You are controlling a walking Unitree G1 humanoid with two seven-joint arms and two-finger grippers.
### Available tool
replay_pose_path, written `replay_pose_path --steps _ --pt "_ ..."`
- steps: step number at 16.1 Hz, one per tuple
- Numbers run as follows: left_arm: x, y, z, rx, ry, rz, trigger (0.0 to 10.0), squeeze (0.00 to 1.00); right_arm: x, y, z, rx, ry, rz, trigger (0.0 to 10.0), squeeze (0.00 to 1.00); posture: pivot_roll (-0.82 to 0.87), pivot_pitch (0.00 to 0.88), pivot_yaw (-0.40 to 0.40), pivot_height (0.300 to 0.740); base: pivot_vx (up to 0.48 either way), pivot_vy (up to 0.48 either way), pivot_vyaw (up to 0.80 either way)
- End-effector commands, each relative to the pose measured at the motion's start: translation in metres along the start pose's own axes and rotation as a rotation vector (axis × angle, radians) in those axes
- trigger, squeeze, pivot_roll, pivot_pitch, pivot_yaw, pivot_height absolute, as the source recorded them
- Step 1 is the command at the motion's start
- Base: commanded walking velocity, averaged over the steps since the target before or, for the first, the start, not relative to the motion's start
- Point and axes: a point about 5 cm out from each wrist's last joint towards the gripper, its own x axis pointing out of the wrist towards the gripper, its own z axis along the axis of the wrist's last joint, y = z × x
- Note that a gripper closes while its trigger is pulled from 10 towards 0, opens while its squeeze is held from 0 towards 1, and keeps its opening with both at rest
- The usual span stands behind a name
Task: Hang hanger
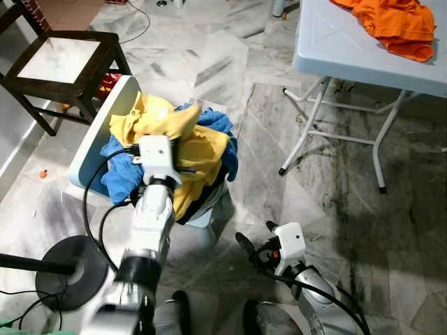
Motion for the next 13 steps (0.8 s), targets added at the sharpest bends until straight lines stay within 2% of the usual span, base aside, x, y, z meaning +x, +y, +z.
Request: replay_pose_path --steps 1,2,4,8,9,10,11,12,13 --pt "-0.006 -0.006 0.001 0.019 -0.031 -0.053 0.0 0.00 -0.005 0.000 -0.009 0.005 0.035 -0.011 10.0 0.00 -0.08 0.267 -0.008 0.740 0.000 0.000 0.00" --pt "-0.020 -0.008 -0.004 0.047 -0.037 -0.125 0.0 0.00 -0.005 -0.001 -0.009 0.005 0.036 -0.012 10.0 0.00 -0.08 0.268 -0.008 0.740 0.000 0.000 0.00" --pt "-0.042 -0.006 -0.017 0.087 -0.005 -0.192 0.0 0.00 -0.005 -0.002 -0.009 0.004 0.037 -0.013 10.0 0.00 -0.07 0.270 -0.012 0.740 0.000 0.000 0.00" --pt "-0.058 0.002 -0.040 0.128 0.104 -0.191 0.0 0.00 -0.004 -0.002 -0.009 -0.003 0.046 0.003 10.0 0.00 -0.06 0.270 -0.027 0.740 0.000 0.000 0.00" --pt "-0.061 0.003 -0.045 0.152 0.141 -0.193 4.6 0.00 -0.004 -0.003 -0.010 -0.005 0.048 0.006 10.0 0.00 -0.06 0.270 -0.030 0.740 0.000 0.000 0.00" --pt "-0.063 0.005 -0.047 0.168 0.155 -0.184 10.0 0.00 -0.004 -0.003 -0.010 -0.005 0.051 0.007 10.0 0.00 -0.06 0.269 -0.032 0.740 0.000 0.000 0.00" --pt "-0.065 0.009 -0.050 0.171 0.175 -0.153 10.0 0.00 -0.004 -0.001 -0.011 -0.005 0.054 0.010 10.0 0.00 -0.06 0.265 -0.041 0.740 0.000 0.000 0.00" --pt "-0.066 0.010 -0.052 0.156 0.196 -0.144 10.0 0.55 -0.003 0.001 -0.011 -0.005 0.055 0.015 10.0 0.00 -0.05 0.265 -0.044 0.740 0.000 0.000 0.00" --pt "-0.065 0.015 -0.052 0.183 0.194 -0.120 10.0 1.00 -0.002 0.003 -0.011 -0.008 0.059 0.032 10.0 0.00 -0.04 0.265 -0.045 0.740 0.000 0.000 0.00"
